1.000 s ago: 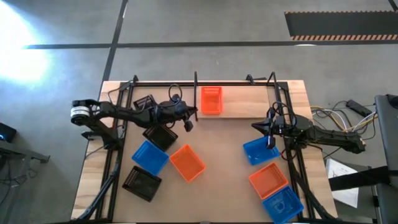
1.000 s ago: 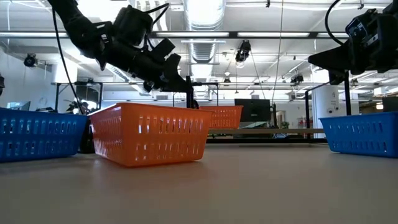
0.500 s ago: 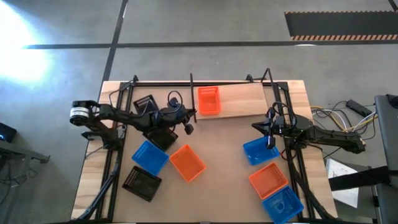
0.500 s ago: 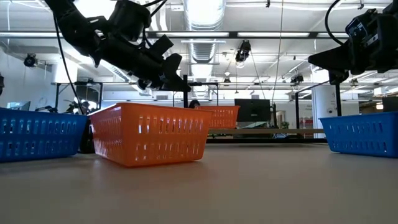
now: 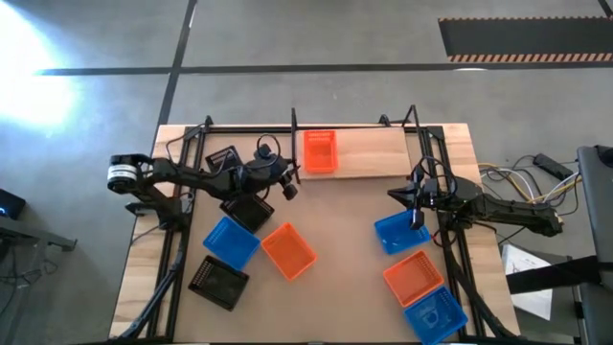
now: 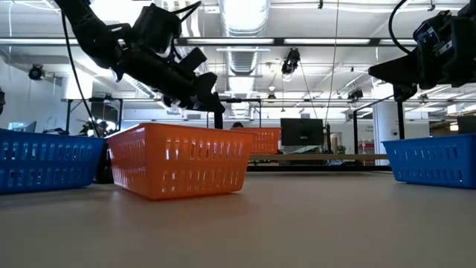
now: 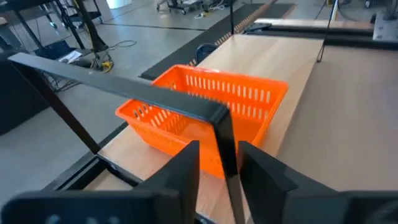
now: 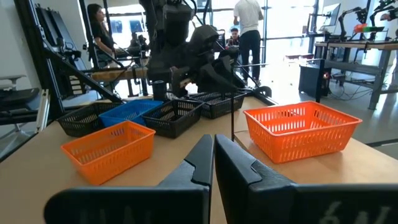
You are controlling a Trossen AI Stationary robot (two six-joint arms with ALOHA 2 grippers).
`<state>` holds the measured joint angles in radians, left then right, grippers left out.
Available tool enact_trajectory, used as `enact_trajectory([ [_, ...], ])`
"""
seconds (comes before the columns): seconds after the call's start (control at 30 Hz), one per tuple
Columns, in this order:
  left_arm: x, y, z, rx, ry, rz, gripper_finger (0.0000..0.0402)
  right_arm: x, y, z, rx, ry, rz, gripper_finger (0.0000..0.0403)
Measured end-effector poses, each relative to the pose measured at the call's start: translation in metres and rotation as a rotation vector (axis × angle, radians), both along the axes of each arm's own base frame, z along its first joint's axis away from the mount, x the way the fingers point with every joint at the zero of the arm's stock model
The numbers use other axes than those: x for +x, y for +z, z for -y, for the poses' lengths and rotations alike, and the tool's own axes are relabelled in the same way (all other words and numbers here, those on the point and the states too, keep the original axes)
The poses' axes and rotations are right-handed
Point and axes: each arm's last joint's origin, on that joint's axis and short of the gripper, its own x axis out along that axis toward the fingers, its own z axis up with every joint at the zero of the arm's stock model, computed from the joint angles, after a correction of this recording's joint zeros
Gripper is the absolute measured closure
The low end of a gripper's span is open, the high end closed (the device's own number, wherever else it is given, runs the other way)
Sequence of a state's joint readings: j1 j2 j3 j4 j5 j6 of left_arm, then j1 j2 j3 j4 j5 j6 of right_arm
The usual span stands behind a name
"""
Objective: Stack baskets on shelf by color
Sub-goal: Put the middle black basket on the shelf
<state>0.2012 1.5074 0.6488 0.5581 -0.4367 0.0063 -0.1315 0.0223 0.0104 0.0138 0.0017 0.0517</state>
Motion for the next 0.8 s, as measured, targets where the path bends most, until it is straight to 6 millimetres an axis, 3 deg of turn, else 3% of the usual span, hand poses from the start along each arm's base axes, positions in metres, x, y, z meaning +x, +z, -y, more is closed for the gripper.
enact_trajectory([
  [0.17, -0.003, 0.003, 0.001, -0.003, -0.019, -0.087, 0.0274, 0.0, 0.0, 0.0, 0.0, 0.0, 0.0, 0.0394],
  [0.4, -0.019, 0.026, 0.017, -0.033, -0.07, -0.261, 0.0259, 0.0, 0.0, 0.0, 0.0, 0.0, 0.0, 0.0394],
  [0.67, -0.039, 0.053, 0.067, -0.032, -0.252, -0.244, 0.0258, 0.0, 0.0, 0.0, 0.0, 0.0, 0.0, 0.0394],
  [0.8, -0.041, 0.053, 0.096, -0.044, -0.359, -0.245, 0.0258, 0.0, 0.0, 0.0, 0.0, 0.0, 0.0, 0.0394],
])
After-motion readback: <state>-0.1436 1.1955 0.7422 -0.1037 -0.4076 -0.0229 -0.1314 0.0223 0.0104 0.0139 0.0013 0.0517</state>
